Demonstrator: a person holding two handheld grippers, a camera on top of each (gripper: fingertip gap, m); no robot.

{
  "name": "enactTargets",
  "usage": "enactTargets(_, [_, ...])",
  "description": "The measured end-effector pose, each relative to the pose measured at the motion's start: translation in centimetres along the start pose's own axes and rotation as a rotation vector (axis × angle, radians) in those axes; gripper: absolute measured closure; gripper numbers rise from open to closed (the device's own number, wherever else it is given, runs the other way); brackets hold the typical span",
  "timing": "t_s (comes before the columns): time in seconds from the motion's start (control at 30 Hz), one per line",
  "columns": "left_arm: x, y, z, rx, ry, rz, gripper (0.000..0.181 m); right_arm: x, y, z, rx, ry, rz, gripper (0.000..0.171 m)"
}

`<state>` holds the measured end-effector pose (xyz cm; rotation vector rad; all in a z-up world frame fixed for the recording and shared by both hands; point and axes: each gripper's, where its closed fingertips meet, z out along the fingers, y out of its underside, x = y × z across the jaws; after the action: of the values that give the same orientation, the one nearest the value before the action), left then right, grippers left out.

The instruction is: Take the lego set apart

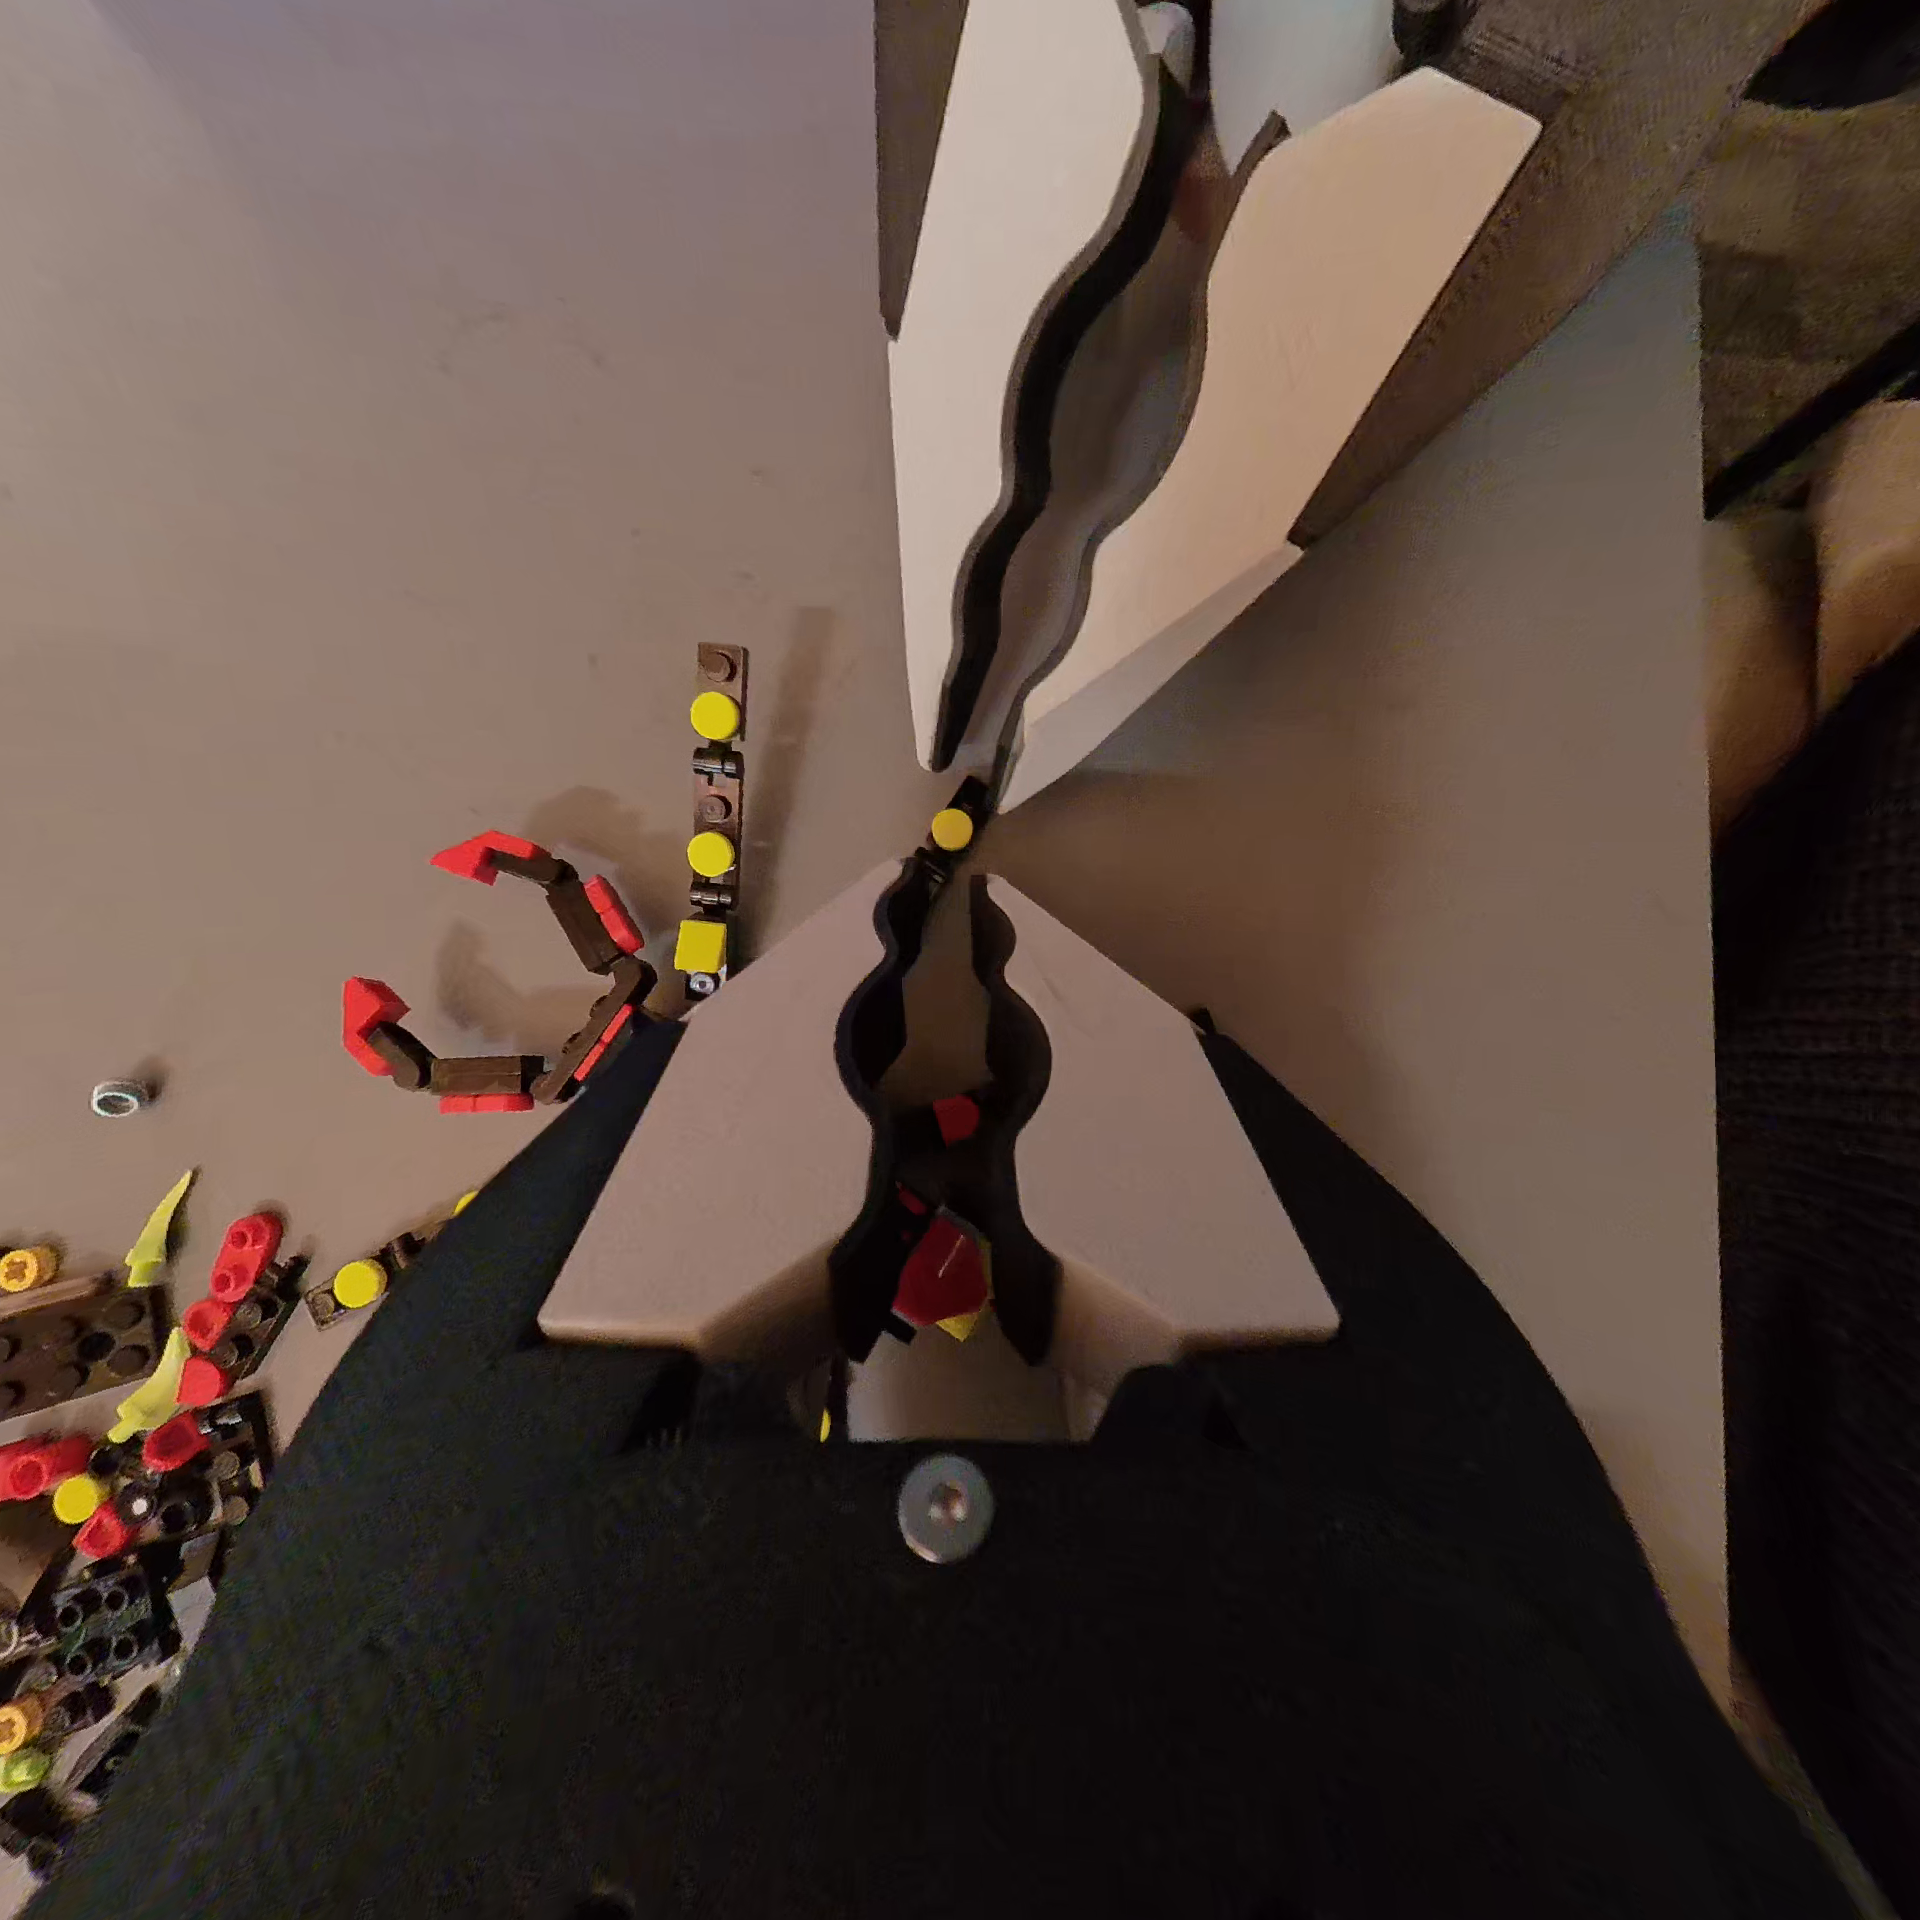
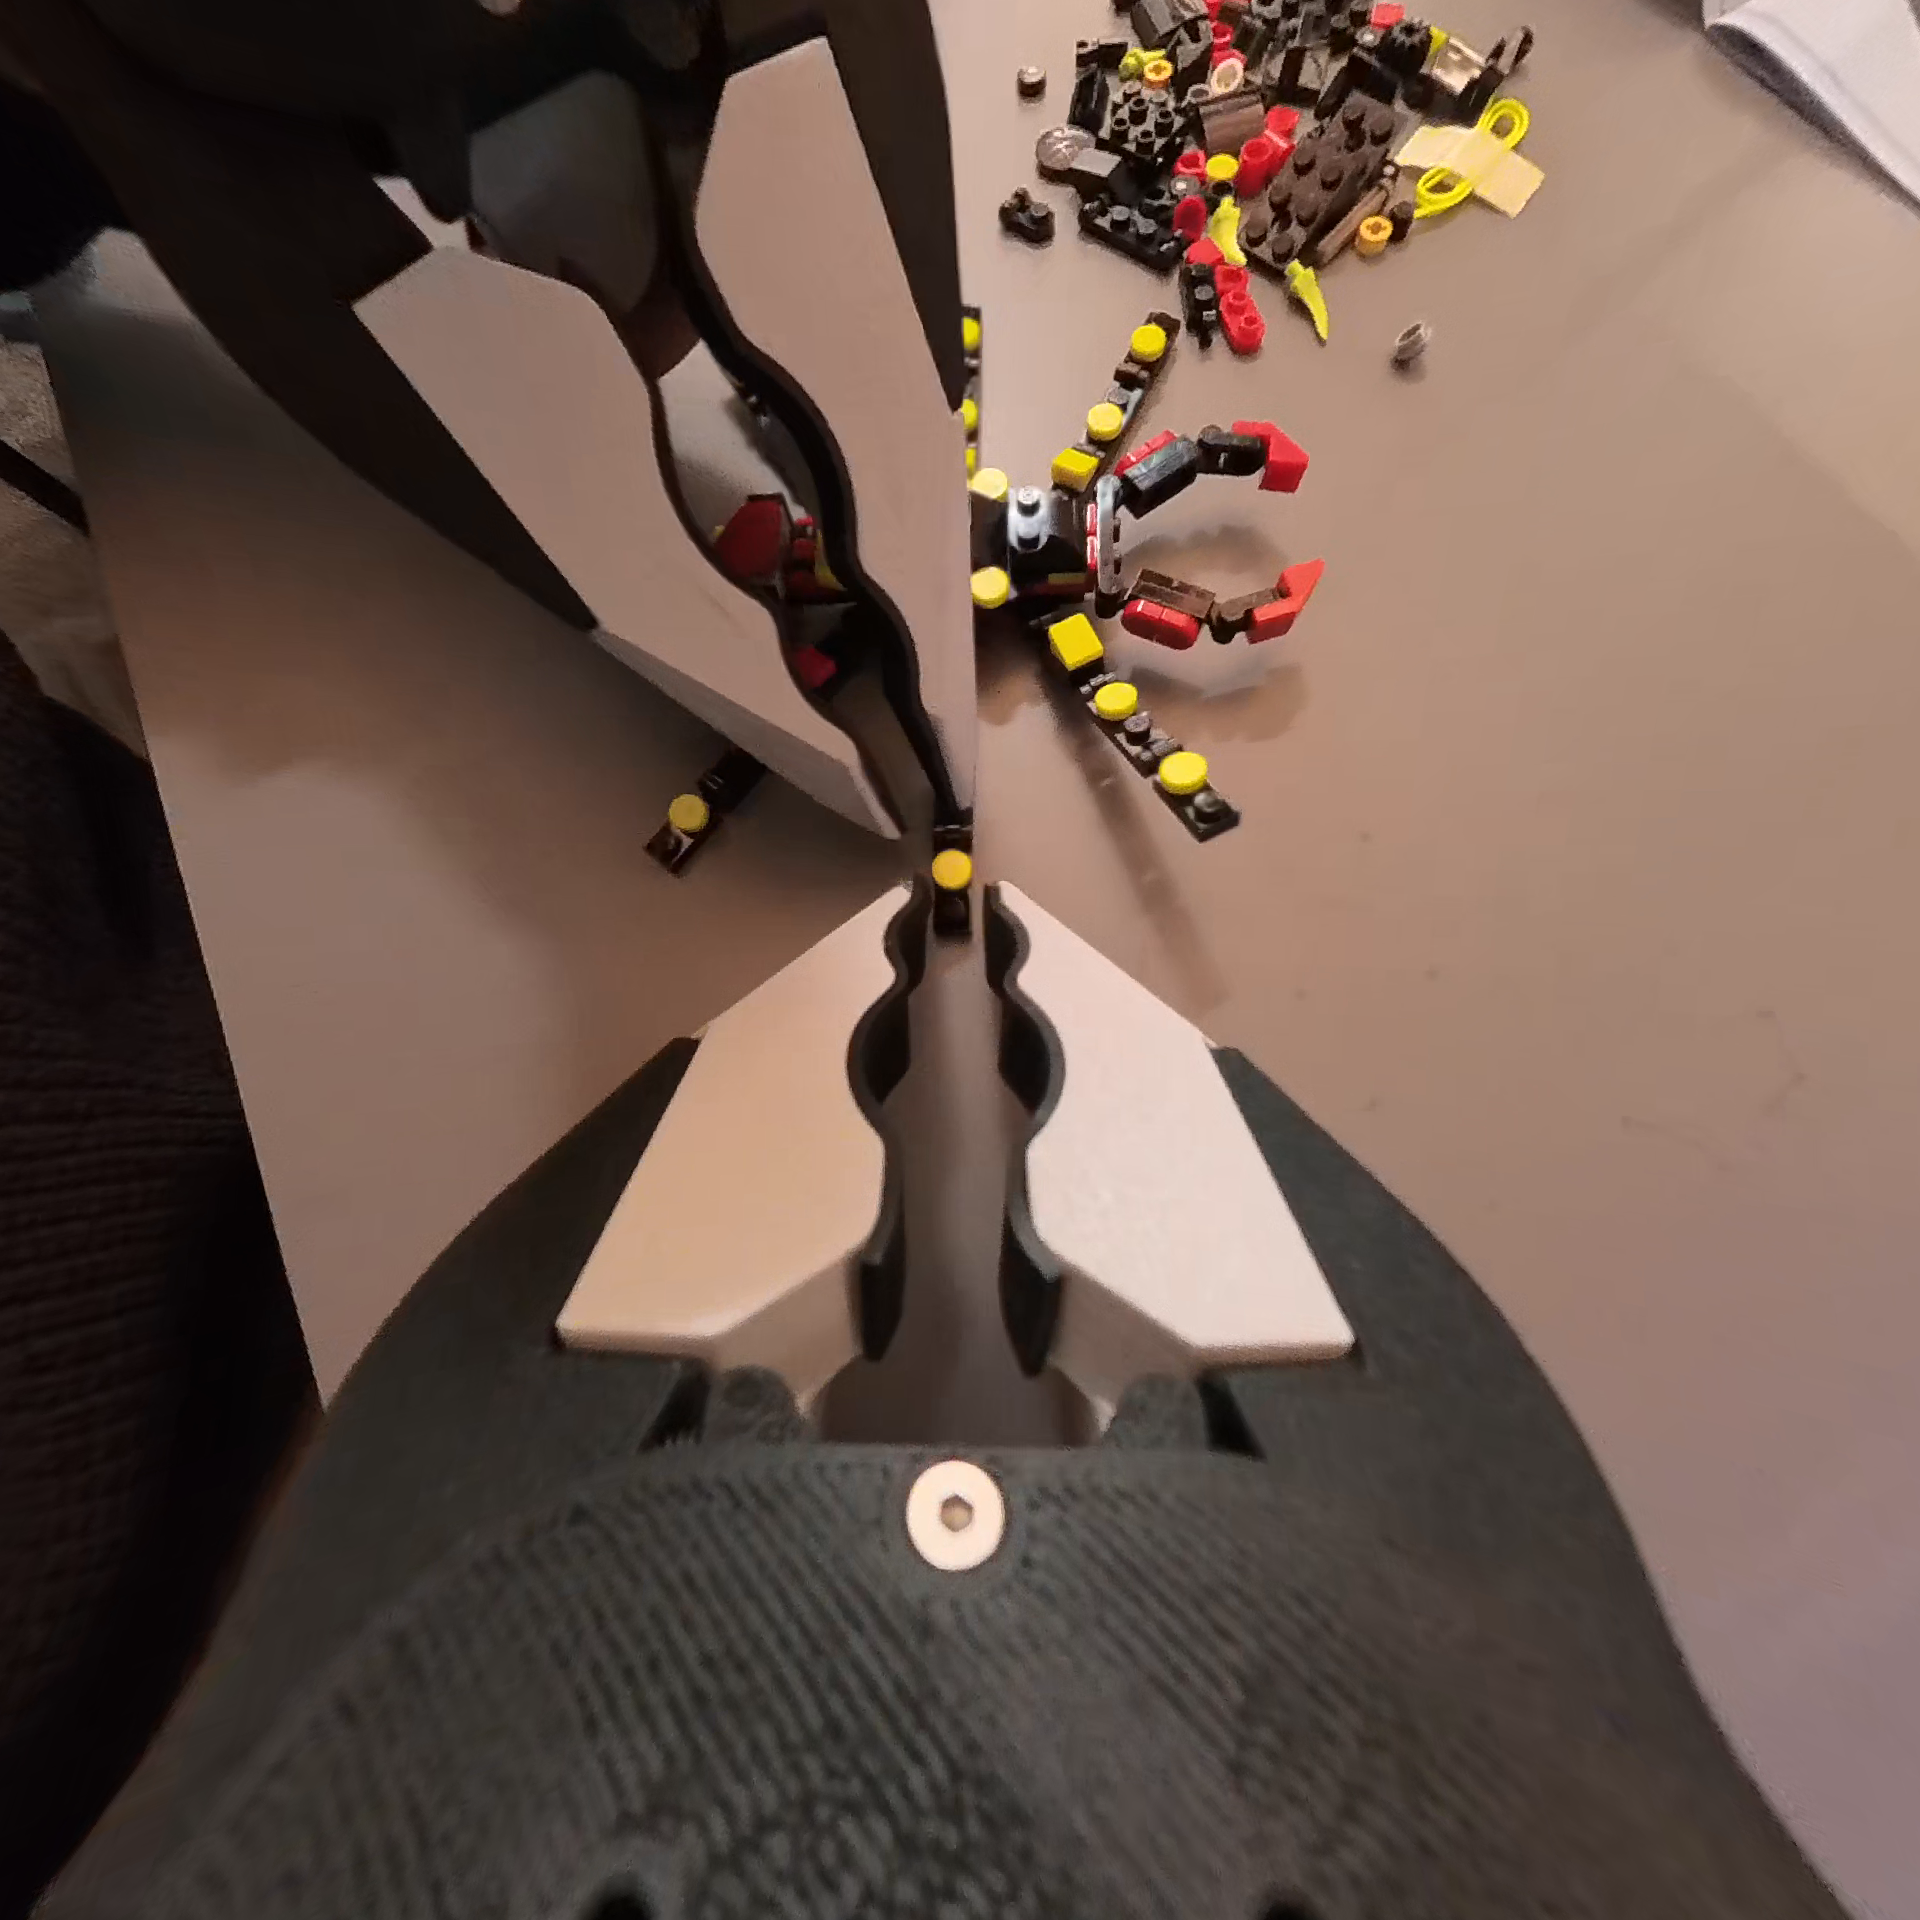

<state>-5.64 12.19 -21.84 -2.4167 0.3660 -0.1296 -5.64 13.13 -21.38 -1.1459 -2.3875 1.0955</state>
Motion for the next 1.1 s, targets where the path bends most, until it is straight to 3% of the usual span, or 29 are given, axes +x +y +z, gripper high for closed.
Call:
enactTargets(0.3, [-0.4, 0.4, 0.4, -0.090, -0.030, 0.042, 0.166, 0.0, -0.4, 0.5, 0.002, 0.000, -0.021, 0.161])
enactTargets(0.67, [-0.5, 0.4, 0.4, -0.074, -0.022, 0.054, 0.181, 0.2, 0.2, 1.4, -0.038, 0.017, -0.040, 0.164])
enactTargets(1.1, [-0.8, 0.2, 0.5, -0.060, -0.033, 0.041, 0.181, 0.5, 0.1, 1.5, -0.031, 0.024, -0.049, 0.164])
